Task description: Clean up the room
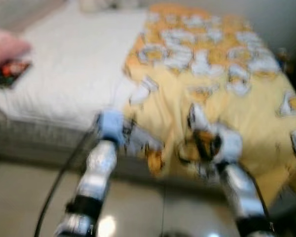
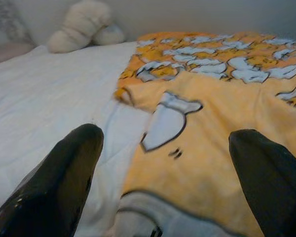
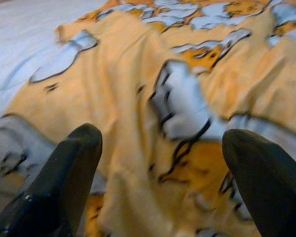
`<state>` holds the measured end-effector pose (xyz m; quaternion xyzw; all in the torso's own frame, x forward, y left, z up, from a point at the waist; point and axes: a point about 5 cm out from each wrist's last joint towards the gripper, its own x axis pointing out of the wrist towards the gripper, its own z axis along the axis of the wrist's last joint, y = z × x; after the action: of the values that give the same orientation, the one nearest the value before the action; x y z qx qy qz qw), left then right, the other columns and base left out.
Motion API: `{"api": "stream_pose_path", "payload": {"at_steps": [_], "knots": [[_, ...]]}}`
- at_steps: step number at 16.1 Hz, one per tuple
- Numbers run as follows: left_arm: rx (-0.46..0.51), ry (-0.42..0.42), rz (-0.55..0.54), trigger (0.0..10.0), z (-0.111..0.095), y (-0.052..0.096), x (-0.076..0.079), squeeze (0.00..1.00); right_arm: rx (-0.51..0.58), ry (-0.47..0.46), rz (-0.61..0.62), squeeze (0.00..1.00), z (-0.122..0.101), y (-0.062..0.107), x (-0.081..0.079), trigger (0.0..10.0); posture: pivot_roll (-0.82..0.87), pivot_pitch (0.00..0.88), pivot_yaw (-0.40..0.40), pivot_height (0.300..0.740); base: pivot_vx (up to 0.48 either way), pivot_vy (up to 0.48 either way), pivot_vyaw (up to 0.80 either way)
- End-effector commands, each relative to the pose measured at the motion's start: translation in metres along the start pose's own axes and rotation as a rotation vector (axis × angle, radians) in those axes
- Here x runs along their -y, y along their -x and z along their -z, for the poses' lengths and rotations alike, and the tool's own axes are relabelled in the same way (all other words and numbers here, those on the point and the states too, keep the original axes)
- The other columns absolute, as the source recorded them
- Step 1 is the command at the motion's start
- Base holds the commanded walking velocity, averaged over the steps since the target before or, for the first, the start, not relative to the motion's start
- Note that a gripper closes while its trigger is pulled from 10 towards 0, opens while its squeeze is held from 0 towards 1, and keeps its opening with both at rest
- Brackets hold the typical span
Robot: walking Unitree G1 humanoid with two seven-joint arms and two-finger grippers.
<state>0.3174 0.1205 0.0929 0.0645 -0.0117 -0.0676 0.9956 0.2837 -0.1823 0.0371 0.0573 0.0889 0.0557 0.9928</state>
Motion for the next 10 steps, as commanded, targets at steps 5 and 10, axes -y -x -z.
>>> {"api": "stream_pose_path", "payload": {"at_steps": [5,10], "knots": [[-0.007,-0.012,-0.025,10.0,0.005,0.001,-0.012,0.0,0.038,0.024,-0.04,0.0,-0.009,-0.006,-0.011,10.0,0.06,0.0,-0.021,0.74,0.48,0.0,0.0],[-0.055,-0.055,-0.055,10.0,0.017,0.002,-0.025,0.0,0.002,0.037,-0.075,0.0,-0.005,-0.004,-0.015,10.0,0.06,0.0,-0.039,0.74,0.096,0.153,-0.15]]}}
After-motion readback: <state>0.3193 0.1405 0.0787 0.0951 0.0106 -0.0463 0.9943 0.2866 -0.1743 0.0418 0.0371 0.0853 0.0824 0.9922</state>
